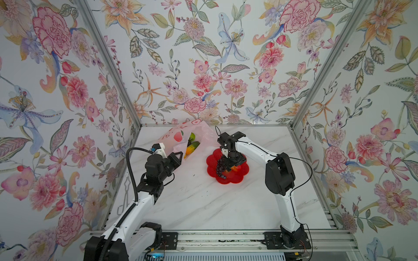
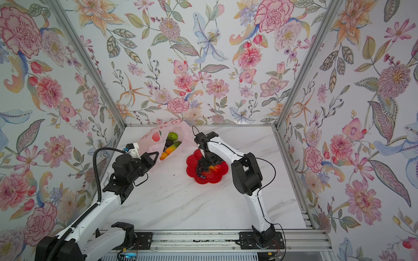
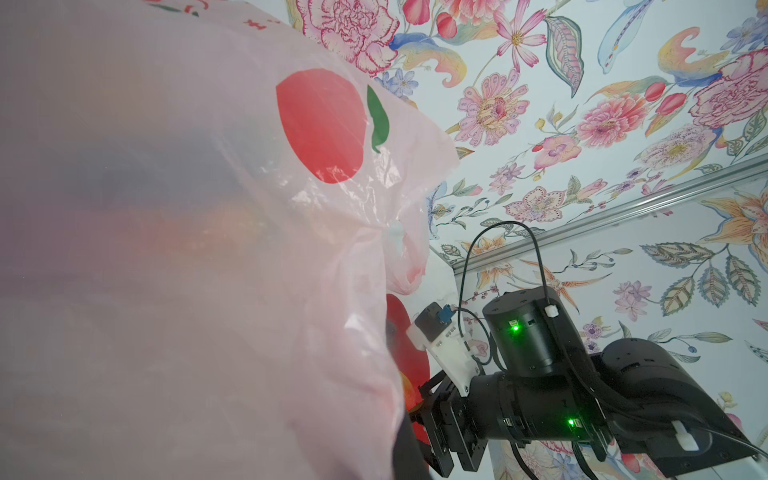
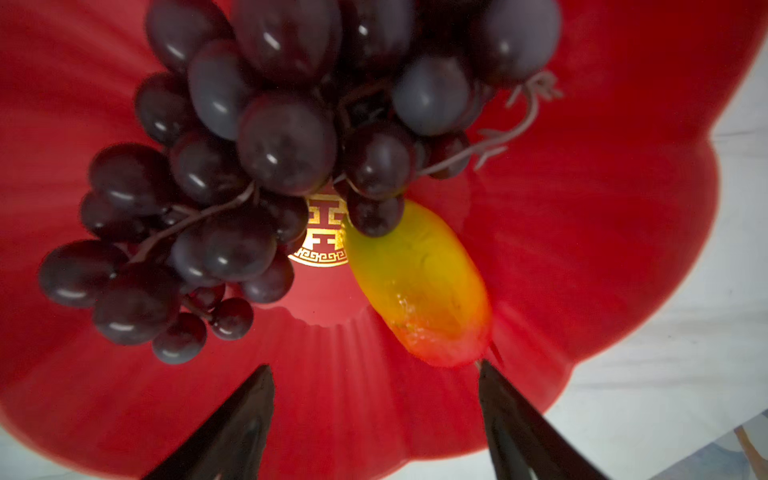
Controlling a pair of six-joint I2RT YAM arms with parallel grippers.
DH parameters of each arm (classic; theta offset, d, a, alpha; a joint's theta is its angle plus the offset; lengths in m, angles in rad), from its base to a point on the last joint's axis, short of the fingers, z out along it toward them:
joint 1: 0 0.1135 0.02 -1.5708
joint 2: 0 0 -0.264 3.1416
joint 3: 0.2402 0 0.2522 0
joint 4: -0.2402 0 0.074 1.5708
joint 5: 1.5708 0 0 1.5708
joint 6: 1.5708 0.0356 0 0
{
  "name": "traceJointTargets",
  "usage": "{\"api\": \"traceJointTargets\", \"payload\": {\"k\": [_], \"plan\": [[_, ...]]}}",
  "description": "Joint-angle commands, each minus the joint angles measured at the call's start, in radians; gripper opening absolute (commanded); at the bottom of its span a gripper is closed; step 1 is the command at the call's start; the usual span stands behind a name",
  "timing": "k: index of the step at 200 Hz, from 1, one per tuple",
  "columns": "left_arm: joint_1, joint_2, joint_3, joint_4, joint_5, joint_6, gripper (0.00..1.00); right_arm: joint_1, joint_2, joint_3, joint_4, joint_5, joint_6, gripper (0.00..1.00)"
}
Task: Place the fruits into the plastic bag
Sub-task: 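Withdraw the right gripper from the bag back over the plate, then lower the right gripper and grasp the yellow mango beside the grapes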
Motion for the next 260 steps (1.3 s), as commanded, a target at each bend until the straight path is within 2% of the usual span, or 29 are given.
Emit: {"api": "traceJointTargets", "payload": {"k": [1, 84, 190, 234, 260], "plan": [[0.014, -0.015, -0.004, -0.015, -0.005, 0.017, 0.0, -0.003, 0.017, 0.042, -0.028, 0.035, -0.018, 0.78], [0.029, -0.051, -0.034, -0.029, -0.009, 0.009, 0.0, -0.018, 0.077, 0.056, -0.022, 0.031, -0.026, 0.73], [0.03, -0.039, -0.023, -0.025, -0.004, 0.003, 0.0, -0.026, 0.074, -0.029, 0.048, -0.011, -0.005, 0.64], [0.029, -0.033, -0.009, -0.031, 0.002, 0.008, 0.0, -0.023, 0.05, -0.077, 0.078, -0.016, 0.015, 0.54], [0.031, -0.03, -0.01, -0.032, 0.004, 0.009, 0.0, -0.022, 0.016, -0.088, 0.079, -0.011, 0.026, 0.44]]}}
